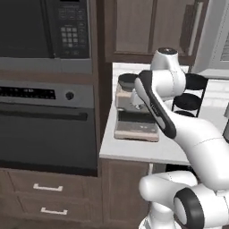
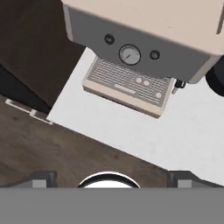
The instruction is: Navigate to the coffee machine.
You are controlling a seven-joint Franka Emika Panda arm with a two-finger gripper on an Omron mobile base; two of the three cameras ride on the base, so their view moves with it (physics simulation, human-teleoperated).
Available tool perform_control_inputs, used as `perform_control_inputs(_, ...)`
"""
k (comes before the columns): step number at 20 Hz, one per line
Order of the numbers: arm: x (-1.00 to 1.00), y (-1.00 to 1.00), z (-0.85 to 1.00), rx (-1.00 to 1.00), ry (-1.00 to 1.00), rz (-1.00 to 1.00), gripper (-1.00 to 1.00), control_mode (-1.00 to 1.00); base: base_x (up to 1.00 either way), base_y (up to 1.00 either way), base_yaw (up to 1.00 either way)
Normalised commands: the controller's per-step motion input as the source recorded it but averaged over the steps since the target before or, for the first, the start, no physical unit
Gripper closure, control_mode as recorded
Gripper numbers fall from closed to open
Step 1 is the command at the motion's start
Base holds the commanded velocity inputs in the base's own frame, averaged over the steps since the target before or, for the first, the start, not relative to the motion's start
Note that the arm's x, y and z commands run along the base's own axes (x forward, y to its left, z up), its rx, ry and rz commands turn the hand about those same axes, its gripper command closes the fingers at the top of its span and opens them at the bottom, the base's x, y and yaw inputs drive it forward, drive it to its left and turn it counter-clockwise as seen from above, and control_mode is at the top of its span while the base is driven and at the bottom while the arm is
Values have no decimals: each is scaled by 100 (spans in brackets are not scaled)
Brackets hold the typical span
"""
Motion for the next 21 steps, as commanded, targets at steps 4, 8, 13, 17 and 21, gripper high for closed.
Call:
perform_control_inputs(4, 0, 0, 0, 0, 0, 0, -100, 100, 57, 20, -48)
perform_control_inputs(8, 0, 0, 0, 0, 0, 0, -100, 100, 21, 25, -47)
perform_control_inputs(13, 0, 0, 0, 0, 0, 0, -100, 100, 37, 56, -31)
perform_control_inputs(17, 0, 0, 0, 0, 0, 0, -100, 100, 59, 18, -16)
perform_control_inputs(21, 0, 0, 0, 0, 0, 0, -100, 100, 55, 11, -2)
